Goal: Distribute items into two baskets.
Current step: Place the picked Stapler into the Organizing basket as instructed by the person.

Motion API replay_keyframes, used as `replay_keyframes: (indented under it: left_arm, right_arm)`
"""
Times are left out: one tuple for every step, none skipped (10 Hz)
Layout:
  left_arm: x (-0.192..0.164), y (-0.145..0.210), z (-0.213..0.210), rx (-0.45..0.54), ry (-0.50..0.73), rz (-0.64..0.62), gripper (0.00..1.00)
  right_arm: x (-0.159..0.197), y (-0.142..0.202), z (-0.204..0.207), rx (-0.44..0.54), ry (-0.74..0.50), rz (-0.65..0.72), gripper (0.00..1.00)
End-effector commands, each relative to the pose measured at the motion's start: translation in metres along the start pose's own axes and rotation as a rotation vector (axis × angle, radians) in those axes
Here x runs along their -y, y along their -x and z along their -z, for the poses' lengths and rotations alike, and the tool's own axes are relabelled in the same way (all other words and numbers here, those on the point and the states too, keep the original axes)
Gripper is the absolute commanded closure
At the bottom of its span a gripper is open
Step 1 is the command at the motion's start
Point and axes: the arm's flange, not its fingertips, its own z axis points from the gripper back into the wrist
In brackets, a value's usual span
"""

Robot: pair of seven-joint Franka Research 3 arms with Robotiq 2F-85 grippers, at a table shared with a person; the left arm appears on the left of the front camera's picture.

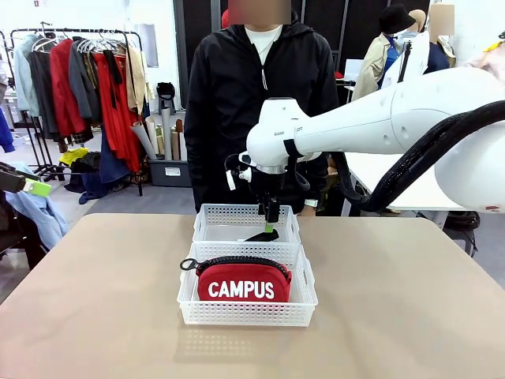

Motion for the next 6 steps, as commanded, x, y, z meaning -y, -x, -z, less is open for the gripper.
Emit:
replay_keyframes:
  left_arm:
    - [-0.002,0.000,0.001,0.019,0.007,0.013,0.00]
    - [-0.002,0.000,0.001,0.019,0.007,0.013,0.00]
    - [-0.002,0.000,0.001,0.019,0.007,0.013,0.00]
    - [-0.002,0.000,0.001,0.019,0.007,0.013,0.00]
    - [-0.002,0.000,0.001,0.019,0.007,0.013,0.00]
    - [-0.002,0.000,0.001,0.019,0.007,0.013,0.00]
  right_arm:
    - [-0.006,0.032,-0.029,0.010,0.009,0.090,0.00]
    - [-0.009,0.054,-0.043,0.031,0.023,0.114,0.00]
    - [-0.011,0.082,-0.059,0.045,0.059,0.179,0.00]
    - [-0.015,0.111,-0.074,0.087,0.072,0.217,0.00]
    - [-0.025,0.139,-0.091,0.119,0.095,0.258,0.00]
    - [-0.040,0.167,-0.107,0.152,0.103,0.304,0.00]
